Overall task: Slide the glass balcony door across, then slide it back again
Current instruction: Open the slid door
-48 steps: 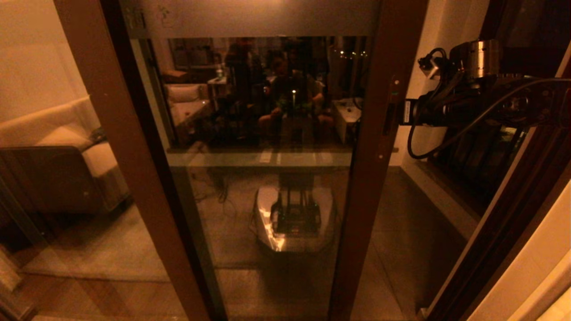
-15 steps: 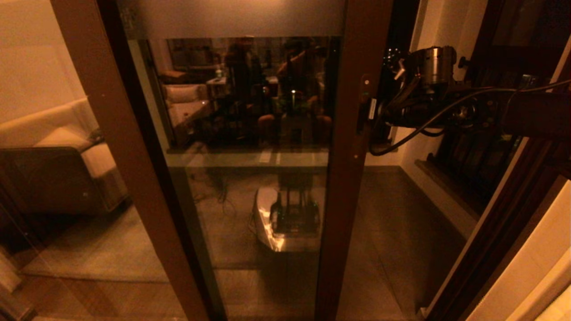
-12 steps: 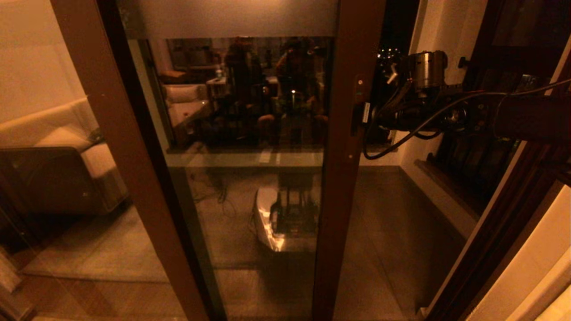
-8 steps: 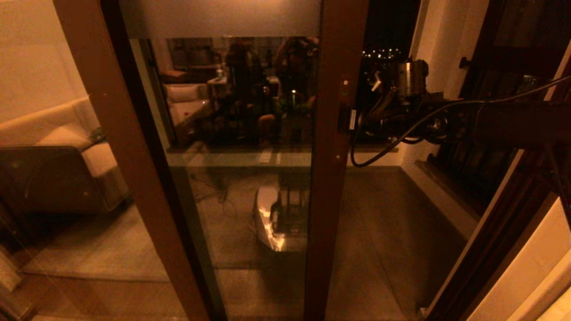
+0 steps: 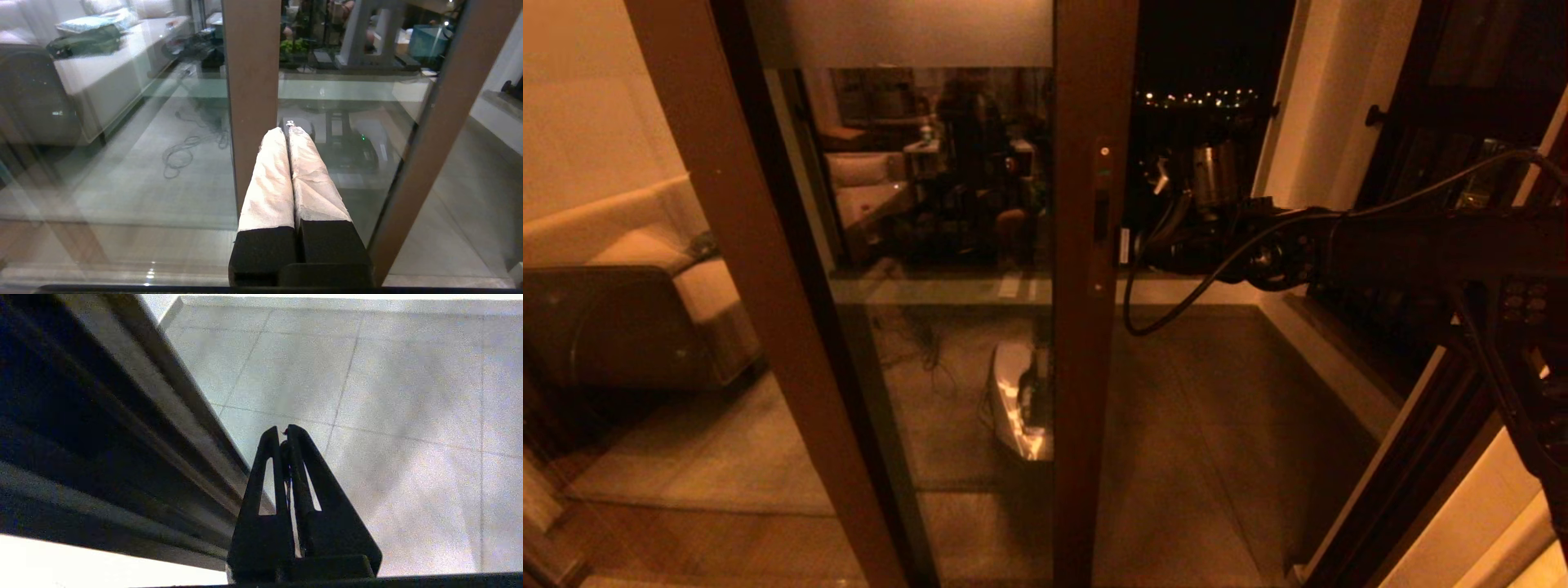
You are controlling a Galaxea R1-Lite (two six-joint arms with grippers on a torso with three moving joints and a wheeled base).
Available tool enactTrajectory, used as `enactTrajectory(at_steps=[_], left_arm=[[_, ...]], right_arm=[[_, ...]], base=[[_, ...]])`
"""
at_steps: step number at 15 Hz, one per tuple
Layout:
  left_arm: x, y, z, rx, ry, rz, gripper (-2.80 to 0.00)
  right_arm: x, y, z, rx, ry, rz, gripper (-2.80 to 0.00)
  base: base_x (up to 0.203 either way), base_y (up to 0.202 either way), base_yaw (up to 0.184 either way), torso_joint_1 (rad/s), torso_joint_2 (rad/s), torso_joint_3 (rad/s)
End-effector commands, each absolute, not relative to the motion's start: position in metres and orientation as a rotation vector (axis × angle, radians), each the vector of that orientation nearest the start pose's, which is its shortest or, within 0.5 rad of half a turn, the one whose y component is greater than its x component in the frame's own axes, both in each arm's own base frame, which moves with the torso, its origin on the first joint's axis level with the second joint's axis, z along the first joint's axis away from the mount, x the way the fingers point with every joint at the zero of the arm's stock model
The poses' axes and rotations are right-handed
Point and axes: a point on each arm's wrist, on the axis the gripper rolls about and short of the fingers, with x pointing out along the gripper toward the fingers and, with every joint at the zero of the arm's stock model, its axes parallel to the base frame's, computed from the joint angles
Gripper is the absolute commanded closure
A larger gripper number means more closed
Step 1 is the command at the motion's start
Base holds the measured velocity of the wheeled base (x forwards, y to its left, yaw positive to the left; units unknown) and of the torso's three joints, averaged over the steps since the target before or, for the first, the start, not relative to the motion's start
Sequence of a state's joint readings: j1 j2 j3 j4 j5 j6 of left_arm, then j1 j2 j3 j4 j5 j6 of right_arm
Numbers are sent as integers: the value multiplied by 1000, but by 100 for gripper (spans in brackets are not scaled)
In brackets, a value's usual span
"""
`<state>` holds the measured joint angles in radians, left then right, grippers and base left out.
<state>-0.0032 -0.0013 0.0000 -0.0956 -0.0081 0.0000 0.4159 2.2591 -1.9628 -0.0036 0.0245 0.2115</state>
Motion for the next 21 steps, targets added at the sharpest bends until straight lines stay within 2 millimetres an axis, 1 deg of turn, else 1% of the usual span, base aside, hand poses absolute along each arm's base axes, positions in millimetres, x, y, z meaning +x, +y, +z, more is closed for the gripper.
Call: enactTrajectory(at_steps=[1, 3, 5, 8, 11, 14, 18, 21], left_arm=[[-20, 0, 75, 0, -58, -11, 0], [-20, 0, 75, 0, -60, -11, 0], [-20, 0, 75, 0, -59, -11, 0], [-20, 0, 75, 0, -60, -11, 0], [-20, 0, 75, 0, -60, -11, 0], [-20, 0, 75, 0, -59, -10, 0], [-20, 0, 75, 0, -60, -11, 0], [-20, 0, 75, 0, -58, -11, 0]], right_arm=[[440, 198, 215, 147, 345, 405, 0], [441, 201, 209, 143, 354, 408, 0], [439, 207, 209, 142, 350, 421, 0], [440, 212, 203, 139, 359, 414, 0], [435, 229, 201, 158, 351, 424, 0], [440, 227, 194, 158, 354, 412, 0], [438, 229, 197, 161, 348, 421, 0], [442, 224, 194, 163, 347, 417, 0]], base=[[0, 0, 0, 0, 0, 0], [0, 0, 0, 0, 0, 0], [0, 0, 0, 0, 0, 0], [0, 0, 0, 0, 0, 0], [0, 0, 0, 0, 0, 0], [0, 0, 0, 0, 0, 0], [0, 0, 0, 0, 0, 0], [0, 0, 0, 0, 0, 0]])
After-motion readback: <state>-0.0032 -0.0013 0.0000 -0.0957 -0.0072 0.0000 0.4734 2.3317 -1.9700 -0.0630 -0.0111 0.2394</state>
